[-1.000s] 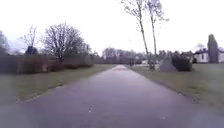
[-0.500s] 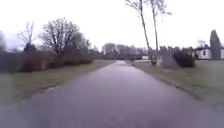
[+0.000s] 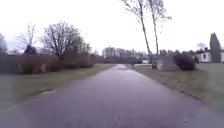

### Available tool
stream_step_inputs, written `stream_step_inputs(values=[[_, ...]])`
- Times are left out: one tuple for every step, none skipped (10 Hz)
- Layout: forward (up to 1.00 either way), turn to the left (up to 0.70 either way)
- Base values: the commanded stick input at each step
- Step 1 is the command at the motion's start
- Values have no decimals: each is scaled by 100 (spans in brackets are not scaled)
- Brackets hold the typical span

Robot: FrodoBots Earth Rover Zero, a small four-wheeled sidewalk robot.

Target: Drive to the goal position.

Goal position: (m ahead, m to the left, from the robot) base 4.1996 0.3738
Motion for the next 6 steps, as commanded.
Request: stream_step_inputs(values=[[100,0],[100,0],[100,0],[100,0],[100,0],[100,0]])
